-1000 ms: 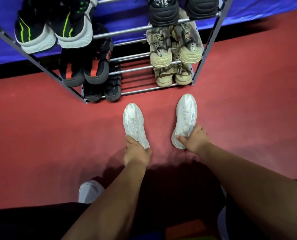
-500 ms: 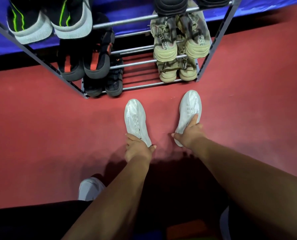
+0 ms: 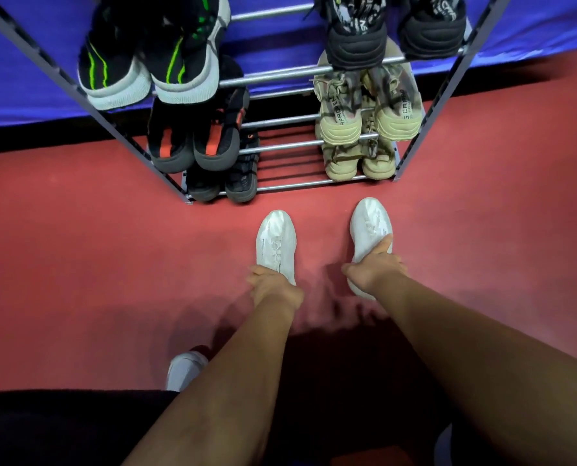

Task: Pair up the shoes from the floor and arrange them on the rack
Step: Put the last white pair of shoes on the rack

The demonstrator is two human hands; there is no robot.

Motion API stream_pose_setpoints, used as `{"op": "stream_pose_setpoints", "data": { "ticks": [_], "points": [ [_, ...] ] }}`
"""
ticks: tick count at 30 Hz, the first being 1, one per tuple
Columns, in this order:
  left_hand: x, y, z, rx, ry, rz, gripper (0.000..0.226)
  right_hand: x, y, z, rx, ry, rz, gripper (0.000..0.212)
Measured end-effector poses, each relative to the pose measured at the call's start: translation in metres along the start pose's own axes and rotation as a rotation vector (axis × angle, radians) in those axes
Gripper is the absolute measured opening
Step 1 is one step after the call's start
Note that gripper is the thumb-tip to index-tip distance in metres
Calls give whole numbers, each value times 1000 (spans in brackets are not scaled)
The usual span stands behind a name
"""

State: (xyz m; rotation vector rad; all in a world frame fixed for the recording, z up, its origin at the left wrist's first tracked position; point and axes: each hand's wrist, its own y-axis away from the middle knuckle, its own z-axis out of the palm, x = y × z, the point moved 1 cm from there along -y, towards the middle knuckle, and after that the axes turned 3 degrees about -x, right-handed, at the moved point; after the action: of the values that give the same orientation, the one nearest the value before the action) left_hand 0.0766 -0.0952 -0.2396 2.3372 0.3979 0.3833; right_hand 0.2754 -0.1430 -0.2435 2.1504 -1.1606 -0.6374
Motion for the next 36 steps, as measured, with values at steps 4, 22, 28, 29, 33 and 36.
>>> {"op": "stream_pose_setpoints", "data": {
  "ticks": [4, 22, 28, 29, 33, 36],
  "points": [
    [8, 22, -35, -60, -16, 12, 104, -18, 23, -25, -42, 10, 46, 131],
    [71, 253, -287, 38, -307, 466, 20, -96, 256, -264, 15, 415, -466, 47],
    [69, 278, -320, 177, -43, 531, 42, -77, 306, -307, 360, 56, -565, 44],
    [71, 281, -324, 204, 5, 543, 43, -72, 310, -311, 393, -24, -573, 44],
    [88, 295, -338, 280, 223, 609, 81, -62, 323, -330, 507, -226, -610, 57],
    [112, 303, -341, 344, 335, 704, 85, -64, 324, -344, 538, -285, -632, 56]
  ]
}}
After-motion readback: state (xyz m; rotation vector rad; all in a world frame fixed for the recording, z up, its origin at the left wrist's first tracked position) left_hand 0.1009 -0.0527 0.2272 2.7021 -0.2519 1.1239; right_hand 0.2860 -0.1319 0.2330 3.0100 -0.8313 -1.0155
